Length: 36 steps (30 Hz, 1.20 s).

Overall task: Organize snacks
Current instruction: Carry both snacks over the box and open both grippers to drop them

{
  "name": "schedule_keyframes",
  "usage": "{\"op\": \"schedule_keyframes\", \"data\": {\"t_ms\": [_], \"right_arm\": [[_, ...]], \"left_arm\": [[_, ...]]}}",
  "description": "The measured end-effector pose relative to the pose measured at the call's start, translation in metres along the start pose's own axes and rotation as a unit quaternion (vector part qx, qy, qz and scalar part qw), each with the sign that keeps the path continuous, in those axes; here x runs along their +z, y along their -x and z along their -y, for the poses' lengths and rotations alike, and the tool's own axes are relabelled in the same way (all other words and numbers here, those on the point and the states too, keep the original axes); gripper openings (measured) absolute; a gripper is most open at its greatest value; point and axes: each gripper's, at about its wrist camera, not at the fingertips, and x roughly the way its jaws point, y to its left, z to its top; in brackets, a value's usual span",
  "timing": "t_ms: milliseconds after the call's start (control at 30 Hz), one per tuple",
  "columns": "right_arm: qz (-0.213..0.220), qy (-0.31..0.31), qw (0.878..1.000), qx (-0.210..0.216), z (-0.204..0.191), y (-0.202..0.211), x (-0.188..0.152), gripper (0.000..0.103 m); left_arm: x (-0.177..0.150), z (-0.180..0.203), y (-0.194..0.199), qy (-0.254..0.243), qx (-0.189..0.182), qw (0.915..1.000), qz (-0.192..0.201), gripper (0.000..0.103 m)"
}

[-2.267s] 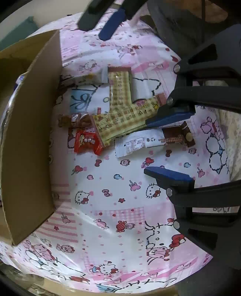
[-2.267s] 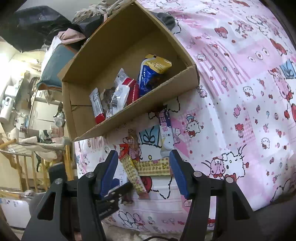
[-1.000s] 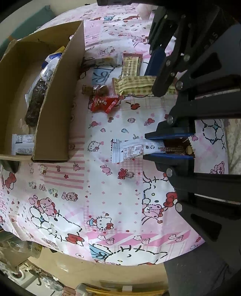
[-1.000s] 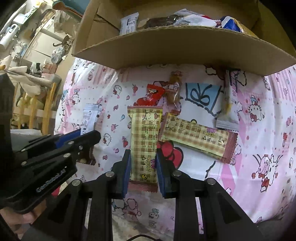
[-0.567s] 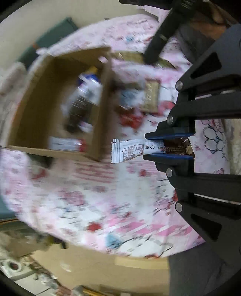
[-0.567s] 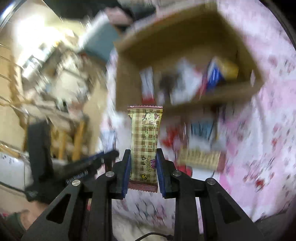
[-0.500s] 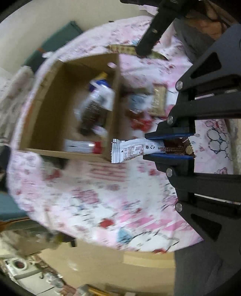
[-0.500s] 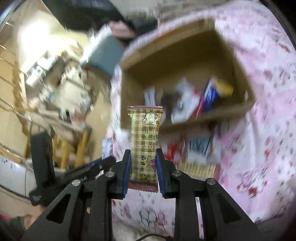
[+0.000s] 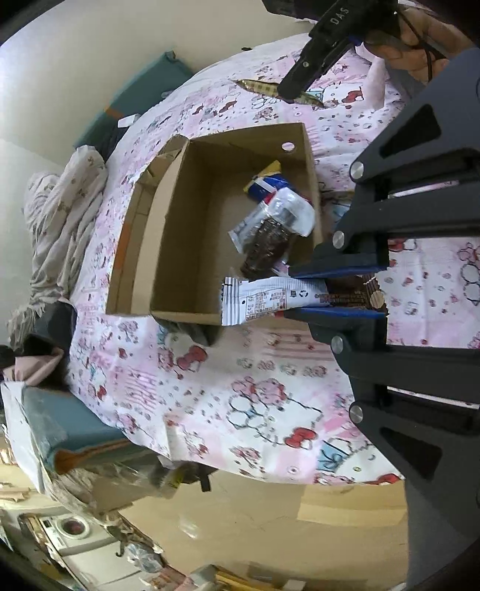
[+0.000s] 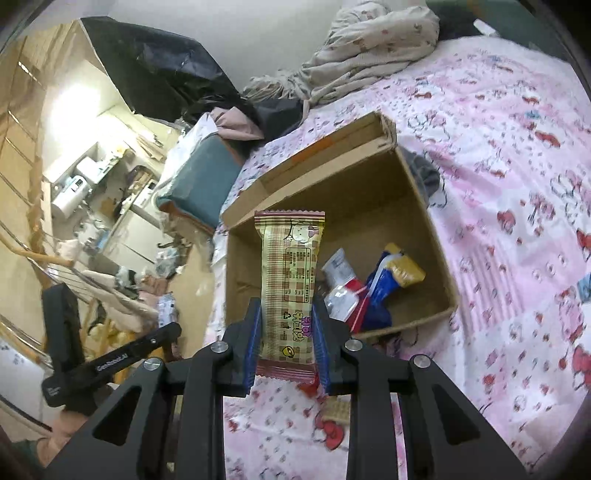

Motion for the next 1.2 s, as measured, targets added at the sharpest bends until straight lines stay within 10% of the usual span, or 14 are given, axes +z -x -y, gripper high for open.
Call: {"op": "schedule_keyframes", "data": {"t_ms": [1200], "right_arm": [[-0.082, -0.007, 0.988, -0.131, 0.052, -0.079, 0.019, 0.028]], "left_arm": [[0.020, 0.016, -0.100, -0.008, -0.028, 0.9986, -0.045, 0.014]]}}
